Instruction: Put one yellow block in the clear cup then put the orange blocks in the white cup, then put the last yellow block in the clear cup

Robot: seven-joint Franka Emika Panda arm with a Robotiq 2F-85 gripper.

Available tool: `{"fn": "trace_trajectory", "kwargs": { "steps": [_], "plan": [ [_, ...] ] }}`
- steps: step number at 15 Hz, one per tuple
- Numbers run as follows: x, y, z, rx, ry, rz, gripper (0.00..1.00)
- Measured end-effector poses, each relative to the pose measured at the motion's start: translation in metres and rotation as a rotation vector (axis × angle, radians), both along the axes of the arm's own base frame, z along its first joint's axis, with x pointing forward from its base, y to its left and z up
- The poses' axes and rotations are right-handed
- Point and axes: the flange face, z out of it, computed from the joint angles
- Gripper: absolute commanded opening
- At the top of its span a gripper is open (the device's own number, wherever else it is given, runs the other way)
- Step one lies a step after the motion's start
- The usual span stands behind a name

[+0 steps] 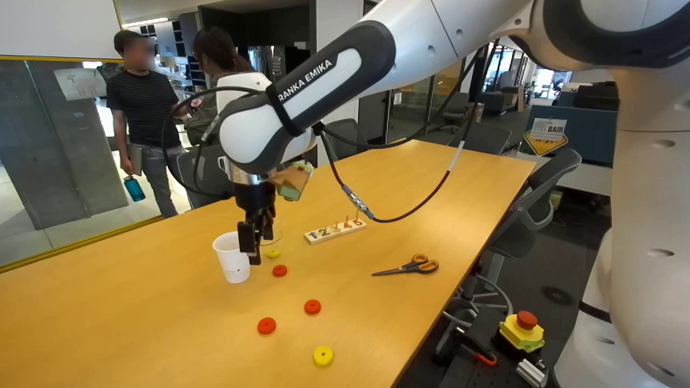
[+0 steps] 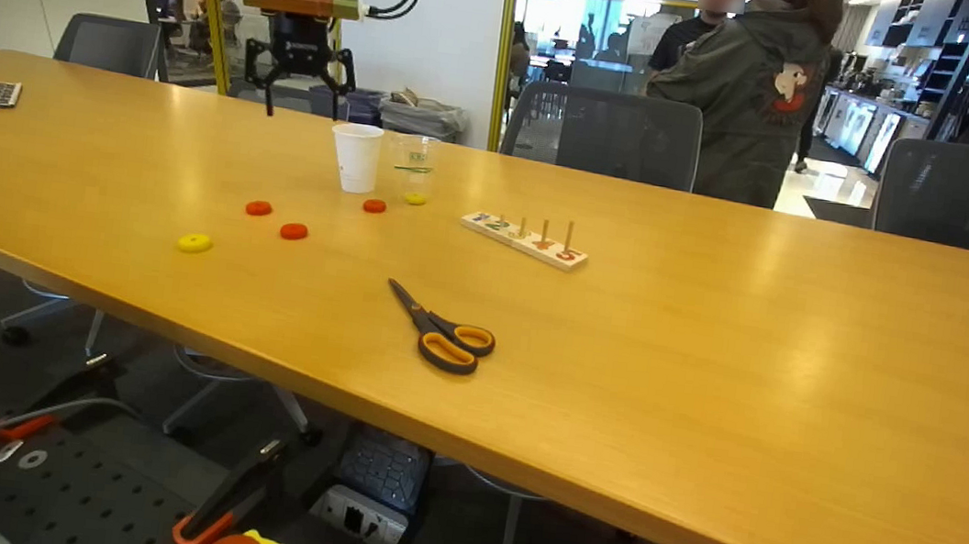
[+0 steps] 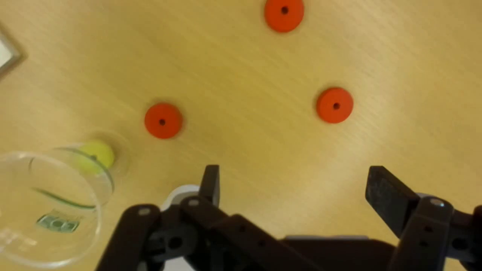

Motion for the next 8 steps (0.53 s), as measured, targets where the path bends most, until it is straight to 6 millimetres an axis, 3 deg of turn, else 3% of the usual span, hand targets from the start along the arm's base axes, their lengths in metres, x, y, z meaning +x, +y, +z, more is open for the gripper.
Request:
{"fn": "trace_trajectory", "kwargs": {
  "steps": [4,8],
  "plan": [
    [-0.046,0.009,-0.046,0.029,0.059,-0.001,1.0],
    [-0.075,0.019,-0.083,0.046,0.037,-0.002,1.0]
  ]
}}
